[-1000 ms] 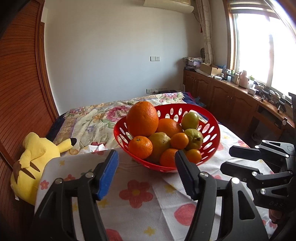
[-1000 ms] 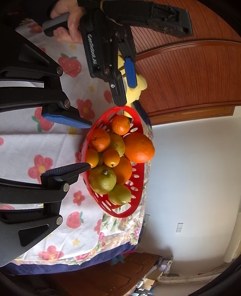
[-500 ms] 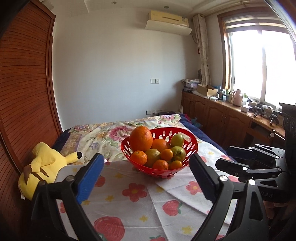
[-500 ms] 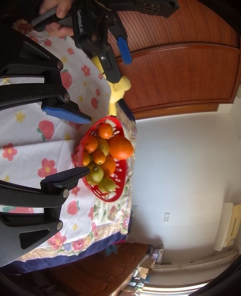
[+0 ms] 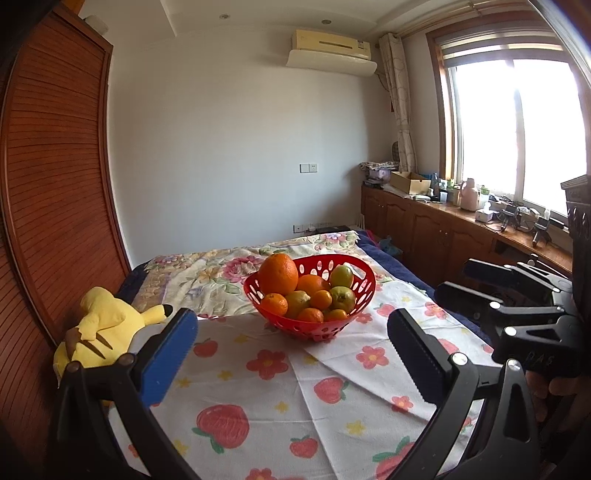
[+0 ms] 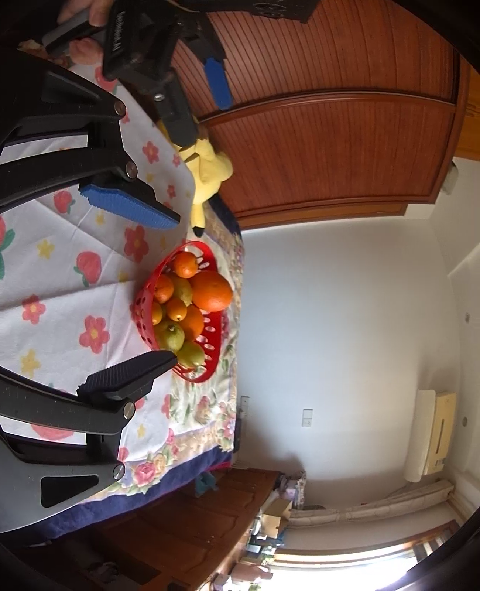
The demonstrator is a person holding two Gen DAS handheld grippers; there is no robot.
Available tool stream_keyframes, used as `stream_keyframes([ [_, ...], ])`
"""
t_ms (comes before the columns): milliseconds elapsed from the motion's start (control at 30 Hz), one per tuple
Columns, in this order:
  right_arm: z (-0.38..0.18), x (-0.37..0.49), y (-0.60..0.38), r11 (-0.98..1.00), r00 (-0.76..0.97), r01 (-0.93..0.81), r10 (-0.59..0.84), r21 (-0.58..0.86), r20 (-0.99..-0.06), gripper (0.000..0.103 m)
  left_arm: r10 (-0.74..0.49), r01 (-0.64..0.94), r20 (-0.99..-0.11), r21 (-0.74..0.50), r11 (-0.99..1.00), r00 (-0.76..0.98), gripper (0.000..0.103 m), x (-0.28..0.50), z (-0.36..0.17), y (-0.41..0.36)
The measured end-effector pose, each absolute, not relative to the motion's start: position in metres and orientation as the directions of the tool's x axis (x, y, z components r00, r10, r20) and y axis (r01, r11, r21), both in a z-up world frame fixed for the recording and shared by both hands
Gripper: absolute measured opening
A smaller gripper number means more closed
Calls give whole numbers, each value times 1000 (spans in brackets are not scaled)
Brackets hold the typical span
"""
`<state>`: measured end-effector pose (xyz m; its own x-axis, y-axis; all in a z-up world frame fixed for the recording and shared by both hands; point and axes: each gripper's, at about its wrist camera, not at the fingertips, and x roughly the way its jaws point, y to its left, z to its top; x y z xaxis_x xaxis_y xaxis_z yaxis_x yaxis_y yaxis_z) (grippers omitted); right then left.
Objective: Organize fruits
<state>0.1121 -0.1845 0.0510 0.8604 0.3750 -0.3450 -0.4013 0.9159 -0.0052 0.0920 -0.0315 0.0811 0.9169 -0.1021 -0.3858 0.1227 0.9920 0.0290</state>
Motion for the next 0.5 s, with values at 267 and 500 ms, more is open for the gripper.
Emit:
stream_keyframes([
  [267, 52, 83, -186, 930, 884, -367, 345, -8, -316, 85, -71, 82, -355, 16, 997, 932, 103, 52, 83, -31],
  [500, 50, 60, -186, 937, 894, -350, 333, -5, -299, 88, -61, 67, -366, 3, 998, 929, 103, 33, 78, -27],
])
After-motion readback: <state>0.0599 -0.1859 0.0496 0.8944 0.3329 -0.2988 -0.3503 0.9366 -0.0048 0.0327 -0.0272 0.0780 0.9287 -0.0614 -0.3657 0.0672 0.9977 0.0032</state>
